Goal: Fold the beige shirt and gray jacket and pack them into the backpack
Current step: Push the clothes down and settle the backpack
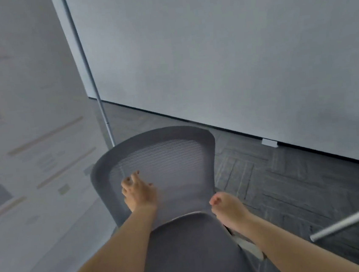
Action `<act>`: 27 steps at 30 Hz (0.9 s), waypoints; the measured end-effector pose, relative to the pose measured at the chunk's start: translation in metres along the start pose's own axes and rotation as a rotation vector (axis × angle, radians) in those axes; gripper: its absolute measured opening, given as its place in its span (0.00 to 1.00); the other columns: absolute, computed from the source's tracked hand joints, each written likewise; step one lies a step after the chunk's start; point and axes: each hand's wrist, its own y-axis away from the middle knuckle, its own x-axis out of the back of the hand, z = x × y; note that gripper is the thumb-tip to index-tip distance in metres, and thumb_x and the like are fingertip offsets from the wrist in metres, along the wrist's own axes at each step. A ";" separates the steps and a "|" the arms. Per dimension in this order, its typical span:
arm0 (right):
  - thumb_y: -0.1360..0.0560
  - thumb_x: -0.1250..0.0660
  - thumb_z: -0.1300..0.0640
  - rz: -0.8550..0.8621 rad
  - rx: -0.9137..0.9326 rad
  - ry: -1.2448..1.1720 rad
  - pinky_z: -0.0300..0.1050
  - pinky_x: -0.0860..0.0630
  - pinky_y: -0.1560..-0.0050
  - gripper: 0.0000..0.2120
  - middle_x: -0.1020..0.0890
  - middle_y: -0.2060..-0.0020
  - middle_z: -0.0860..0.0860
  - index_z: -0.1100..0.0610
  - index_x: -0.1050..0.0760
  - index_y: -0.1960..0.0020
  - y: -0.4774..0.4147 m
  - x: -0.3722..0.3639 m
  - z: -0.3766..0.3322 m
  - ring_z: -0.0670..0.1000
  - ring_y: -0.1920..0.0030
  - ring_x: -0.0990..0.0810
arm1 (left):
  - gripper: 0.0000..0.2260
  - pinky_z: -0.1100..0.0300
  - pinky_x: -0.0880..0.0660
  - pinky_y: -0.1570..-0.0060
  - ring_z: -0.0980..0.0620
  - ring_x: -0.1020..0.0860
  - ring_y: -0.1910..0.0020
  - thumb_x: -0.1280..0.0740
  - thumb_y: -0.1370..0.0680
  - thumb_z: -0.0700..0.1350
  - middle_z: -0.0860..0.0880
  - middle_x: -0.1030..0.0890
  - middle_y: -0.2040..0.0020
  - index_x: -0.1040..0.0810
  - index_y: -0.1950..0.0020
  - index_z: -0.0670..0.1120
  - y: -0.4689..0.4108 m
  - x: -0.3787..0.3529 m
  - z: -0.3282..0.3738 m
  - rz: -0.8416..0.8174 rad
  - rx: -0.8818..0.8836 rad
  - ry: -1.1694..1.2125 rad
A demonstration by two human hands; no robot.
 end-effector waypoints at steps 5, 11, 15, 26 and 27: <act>0.24 0.42 0.63 0.040 0.154 -0.159 0.40 0.28 0.63 0.23 0.25 0.41 0.56 0.58 0.36 0.30 -0.082 0.026 -0.057 0.50 0.55 0.26 | 0.28 0.46 0.36 0.35 0.40 0.38 0.32 0.34 0.27 0.40 0.42 0.41 0.28 0.38 0.29 0.51 -0.061 0.007 0.038 0.097 -0.060 -0.128; 0.24 0.40 0.54 -0.153 0.059 -0.409 0.46 0.23 0.54 0.35 0.31 0.53 0.50 0.52 0.52 0.22 -0.160 0.031 -0.098 0.49 0.57 0.26 | 0.34 0.45 0.44 0.29 0.39 0.45 0.26 0.30 0.27 0.48 0.41 0.50 0.24 0.45 0.26 0.53 -0.102 -0.007 0.058 0.028 -0.046 -0.321; 0.24 0.39 0.51 -0.218 -0.006 -0.512 0.59 0.35 0.30 0.34 0.30 0.34 0.53 0.50 0.51 0.22 -0.176 0.018 -0.108 0.55 0.33 0.31 | 0.34 0.40 0.51 0.28 0.41 0.47 0.25 0.34 0.26 0.58 0.42 0.45 0.24 0.45 0.25 0.51 -0.144 -0.005 0.044 0.033 -0.035 -0.423; 0.20 0.43 0.44 -0.101 -0.137 -0.803 0.57 0.33 0.30 0.28 0.40 0.25 0.54 0.52 0.44 0.24 -0.186 -0.047 -0.158 0.57 0.30 0.33 | 0.29 0.51 0.32 0.50 0.41 0.23 0.50 0.54 0.20 0.60 0.41 0.20 0.49 0.21 0.46 0.41 -0.196 -0.017 0.021 0.076 -0.289 -0.497; 0.20 0.44 0.43 -0.069 -0.148 -0.843 0.57 0.33 0.31 0.28 0.40 0.25 0.53 0.52 0.43 0.24 -0.185 -0.049 -0.164 0.57 0.30 0.34 | 0.31 0.53 0.33 0.54 0.43 0.24 0.54 0.55 0.19 0.60 0.41 0.20 0.53 0.20 0.50 0.41 -0.195 -0.014 0.026 0.036 -0.297 -0.484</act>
